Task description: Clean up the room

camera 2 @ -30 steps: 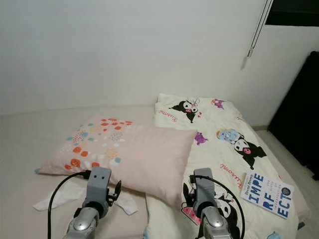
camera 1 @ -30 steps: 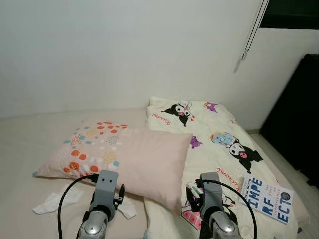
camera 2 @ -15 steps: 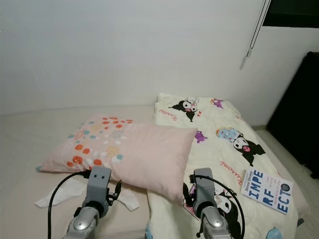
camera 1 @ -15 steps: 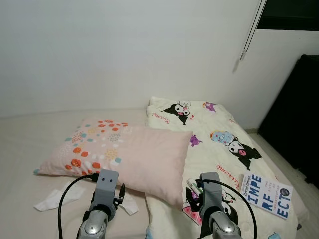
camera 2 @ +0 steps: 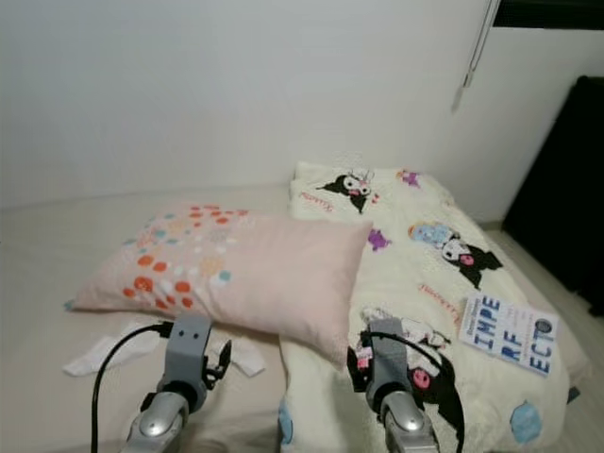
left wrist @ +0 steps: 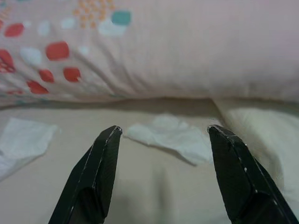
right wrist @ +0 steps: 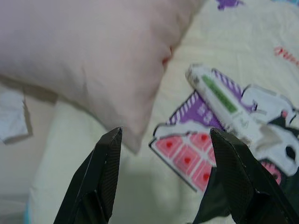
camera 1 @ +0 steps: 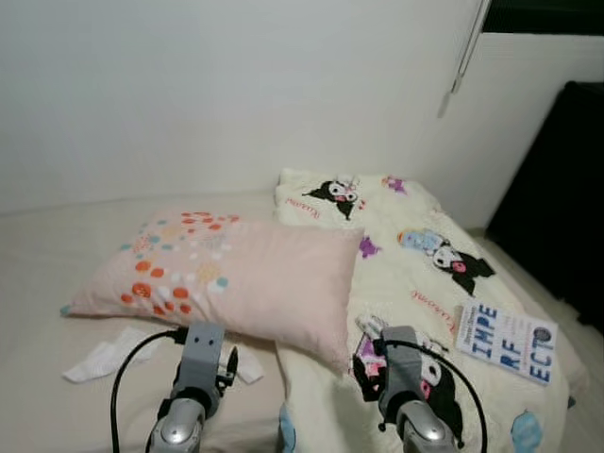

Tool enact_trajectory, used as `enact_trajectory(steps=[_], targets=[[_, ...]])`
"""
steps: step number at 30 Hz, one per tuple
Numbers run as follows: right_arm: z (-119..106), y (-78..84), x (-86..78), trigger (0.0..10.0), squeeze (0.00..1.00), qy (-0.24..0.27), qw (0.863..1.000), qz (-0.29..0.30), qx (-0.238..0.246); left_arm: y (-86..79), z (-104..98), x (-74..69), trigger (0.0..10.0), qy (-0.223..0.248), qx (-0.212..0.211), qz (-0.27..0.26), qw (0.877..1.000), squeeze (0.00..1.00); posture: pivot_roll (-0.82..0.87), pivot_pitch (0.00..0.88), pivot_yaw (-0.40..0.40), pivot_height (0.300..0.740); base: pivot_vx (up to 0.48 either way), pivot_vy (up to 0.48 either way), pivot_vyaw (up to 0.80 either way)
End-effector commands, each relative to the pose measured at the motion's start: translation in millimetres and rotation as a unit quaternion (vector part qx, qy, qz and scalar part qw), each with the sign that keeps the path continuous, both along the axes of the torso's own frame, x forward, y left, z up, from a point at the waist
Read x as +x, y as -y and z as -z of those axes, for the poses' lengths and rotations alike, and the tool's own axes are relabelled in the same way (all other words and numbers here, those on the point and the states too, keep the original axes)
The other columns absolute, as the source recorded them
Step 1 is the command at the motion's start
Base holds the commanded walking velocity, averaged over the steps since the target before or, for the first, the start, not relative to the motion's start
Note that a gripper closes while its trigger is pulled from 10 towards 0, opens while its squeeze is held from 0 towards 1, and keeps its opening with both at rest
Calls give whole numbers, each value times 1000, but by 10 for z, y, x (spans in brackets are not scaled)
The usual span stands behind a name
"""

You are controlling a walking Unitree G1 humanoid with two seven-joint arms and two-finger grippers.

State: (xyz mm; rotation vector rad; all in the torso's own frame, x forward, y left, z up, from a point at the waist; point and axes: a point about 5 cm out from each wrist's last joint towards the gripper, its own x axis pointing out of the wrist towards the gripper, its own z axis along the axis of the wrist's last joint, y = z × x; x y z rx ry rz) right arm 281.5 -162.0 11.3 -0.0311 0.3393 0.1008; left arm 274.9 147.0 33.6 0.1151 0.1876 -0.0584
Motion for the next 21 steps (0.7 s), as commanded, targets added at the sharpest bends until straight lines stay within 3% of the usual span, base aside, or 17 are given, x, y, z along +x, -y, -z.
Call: enact_trajectory(steps=[1,21], targets=[[12,32,-17,10000,0,-4,1000,10,7,21,23,-27,10000,-7,-1,4,1000,0,16,75,-40,636,0,0,0],[20,47,-24,10000,0,-5,1000,17,11,35,-4,-16,10000,-3,2,16,1000,0,15,69,-32,621,0,0,0]])
